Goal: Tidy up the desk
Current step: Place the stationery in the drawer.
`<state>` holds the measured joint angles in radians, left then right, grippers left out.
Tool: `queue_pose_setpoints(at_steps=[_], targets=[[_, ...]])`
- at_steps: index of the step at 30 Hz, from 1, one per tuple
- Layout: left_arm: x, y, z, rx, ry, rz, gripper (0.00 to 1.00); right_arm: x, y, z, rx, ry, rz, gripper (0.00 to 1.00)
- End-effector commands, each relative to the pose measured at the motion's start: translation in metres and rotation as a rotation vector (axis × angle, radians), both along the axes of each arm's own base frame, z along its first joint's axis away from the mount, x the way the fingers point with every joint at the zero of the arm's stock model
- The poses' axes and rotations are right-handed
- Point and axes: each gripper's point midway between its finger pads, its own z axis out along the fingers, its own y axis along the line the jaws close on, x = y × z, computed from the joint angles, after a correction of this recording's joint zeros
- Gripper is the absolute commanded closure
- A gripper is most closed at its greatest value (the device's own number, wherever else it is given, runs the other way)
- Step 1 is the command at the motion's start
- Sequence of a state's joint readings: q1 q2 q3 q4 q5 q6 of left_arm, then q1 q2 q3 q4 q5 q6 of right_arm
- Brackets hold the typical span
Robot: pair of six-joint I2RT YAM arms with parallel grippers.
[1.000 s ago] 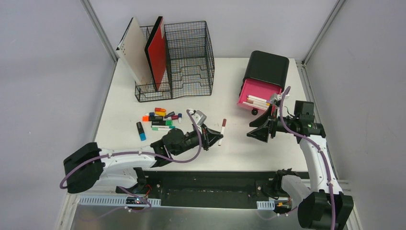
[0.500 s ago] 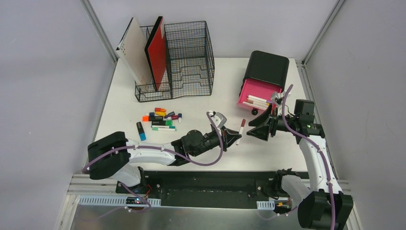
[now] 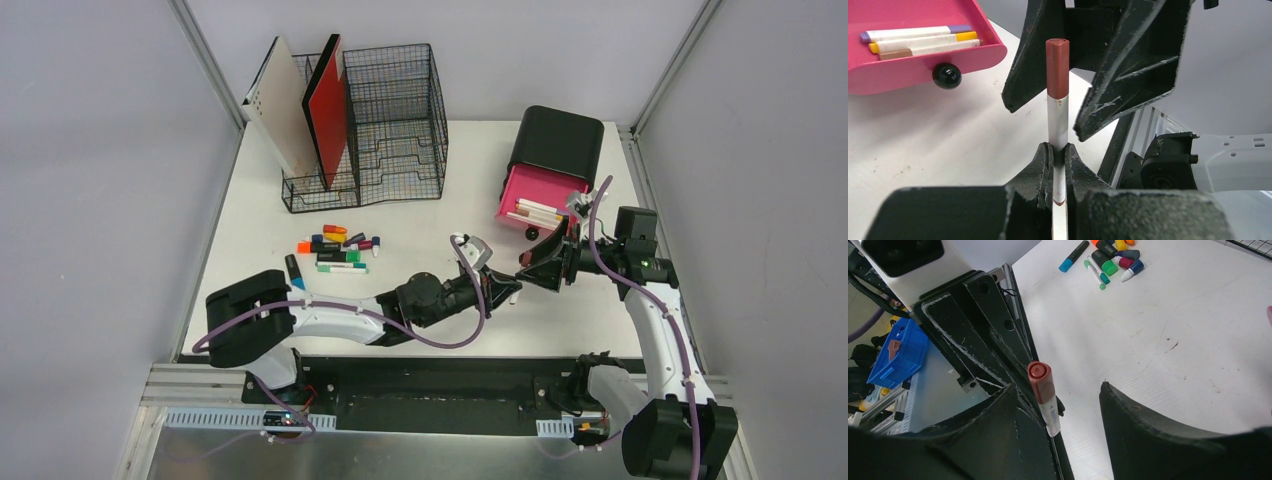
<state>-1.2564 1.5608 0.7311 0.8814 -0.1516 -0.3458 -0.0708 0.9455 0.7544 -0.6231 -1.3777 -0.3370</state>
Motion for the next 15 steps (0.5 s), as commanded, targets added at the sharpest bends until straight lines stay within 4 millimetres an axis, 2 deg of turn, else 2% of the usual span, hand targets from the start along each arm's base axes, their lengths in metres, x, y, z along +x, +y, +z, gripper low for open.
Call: queue_pose_setpoints(at_steps=[1, 3, 6, 8, 10, 11, 12, 13, 15], targets=[[-0.002, -0.012, 0.032, -0.084, -0.053, -0.015, 1.0, -0.001, 0.001, 0.007, 0.023, -0.048, 0.019, 0.41], [-0.003, -0.014, 0.032, -0.086, -0.052, -0.016, 1.0, -0.001, 0.001, 0.007, 0.023, -0.051, 0.019, 0.54], [-0.004, -0.015, 0.032, -0.089, -0.054, -0.017, 1.0, -0.001, 0.001, 0.008, 0.026, -0.058, 0.023, 0.8], [-0.004, -0.015, 0.032, -0.089, -0.055, -0.017, 0.99, -0.001, 0.001, 0.009, 0.029, -0.062, 0.027, 0.92], [-0.004, -0.013, 0.032, -0.084, -0.053, -0.015, 0.9, -0.001, 0.001, 0.009, 0.028, -0.071, 0.028, 1.0], [-0.005, -0.012, 0.031, -0.077, -0.051, -0.014, 0.83, -0.001, 0.001, 0.009, 0.027, -0.075, 0.028, 1.0], [-0.004, -0.009, 0.031, -0.07, -0.05, -0.01, 0.7, -0.001, 0.001, 0.01, 0.025, -0.082, 0.027, 1.0], [-0.005, -0.007, 0.029, -0.06, -0.051, -0.006, 0.63, -0.001, 0.001, 0.01, 0.022, -0.087, 0.026, 1.0], [-0.005, 0.001, 0.028, -0.035, -0.063, -0.001, 0.55, -0.002, 0.0, 0.01, 0.014, -0.098, 0.024, 1.0]])
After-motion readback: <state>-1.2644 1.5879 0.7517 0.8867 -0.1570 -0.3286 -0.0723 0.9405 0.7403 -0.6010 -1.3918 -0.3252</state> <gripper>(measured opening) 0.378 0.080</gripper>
